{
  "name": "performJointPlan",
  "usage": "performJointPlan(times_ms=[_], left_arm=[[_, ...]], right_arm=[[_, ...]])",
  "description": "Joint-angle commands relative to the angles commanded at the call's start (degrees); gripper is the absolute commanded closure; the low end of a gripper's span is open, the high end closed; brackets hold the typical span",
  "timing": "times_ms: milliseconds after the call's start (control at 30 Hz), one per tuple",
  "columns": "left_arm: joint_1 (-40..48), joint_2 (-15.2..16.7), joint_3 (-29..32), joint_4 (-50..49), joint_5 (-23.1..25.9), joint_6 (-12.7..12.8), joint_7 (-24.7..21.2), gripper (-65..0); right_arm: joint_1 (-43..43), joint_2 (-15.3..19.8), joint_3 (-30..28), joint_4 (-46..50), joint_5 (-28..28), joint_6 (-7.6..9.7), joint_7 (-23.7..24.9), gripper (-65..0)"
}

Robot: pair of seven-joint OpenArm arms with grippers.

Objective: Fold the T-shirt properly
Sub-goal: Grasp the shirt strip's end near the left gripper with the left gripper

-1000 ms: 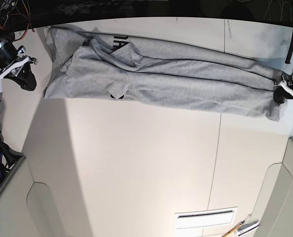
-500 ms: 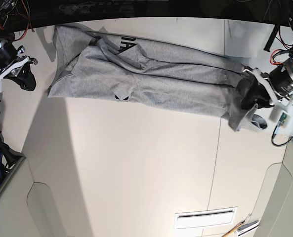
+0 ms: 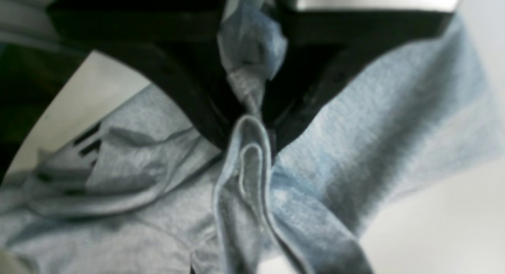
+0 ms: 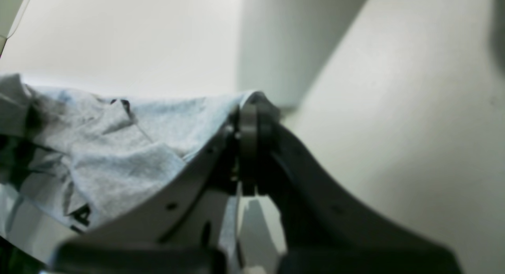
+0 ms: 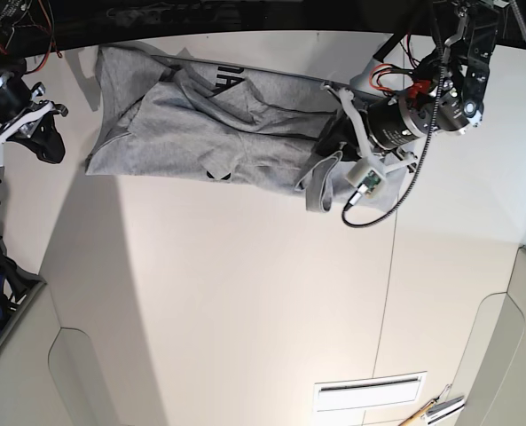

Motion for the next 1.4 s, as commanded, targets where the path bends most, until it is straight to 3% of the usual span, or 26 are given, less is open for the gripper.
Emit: performJointPlan(times_ms=[33,133,200,333,500,667,967,1400], left_arm=[[-0.6,0.6,0.3,-1.6,0.0,0.0,0.0,-7.2],[-0.8,2.3,0.6,-4.5,-1.4,-0.1,0.1,-30.8],[-0.7,2.3,1.1,-4.7,-4.3,-0.1,0.1,-36.0],[-0.7,2.3,1.5,-4.7,-11.8,-0.1,0.1,-36.0],[-0.9,2.5,1.5,-4.7,-13.6,-0.2,0.2,-35.9],[-0.9,5.6,1.5,-4.7,-20.4,-0.4,5.2,-35.9],[-0.9,5.9,1.5,-3.1,-21.1,-0.4,5.6,-35.9],[-0.9,5.9,1.5,-0.8,-21.1,-0.4,6.5,-35.9]], right_arm=[[0.0,0.0,0.0,0.0,0.4,-0.02,-0.5,0.0],[-0.2,0.0,0.0,0.0,1.5,-0.02,-1.1,-24.1],[-0.2,0.0,0.0,0.0,2.3,0.0,-1.0,-31.9],[-2.0,-0.1,0.0,0.0,2.3,-0.02,-0.8,-33.1],[-5.5,-2.6,-0.1,-0.4,2.4,0.02,-0.6,-40.8],[-6.9,-4.1,-0.2,-1.9,4.2,0.46,-0.6,-40.8],[-6.5,-4.8,-6.2,-9.0,6.4,1.05,-0.3,-40.8],[-4.4,-4.8,-8.3,-9.1,5.9,0.98,0.7,-40.7]])
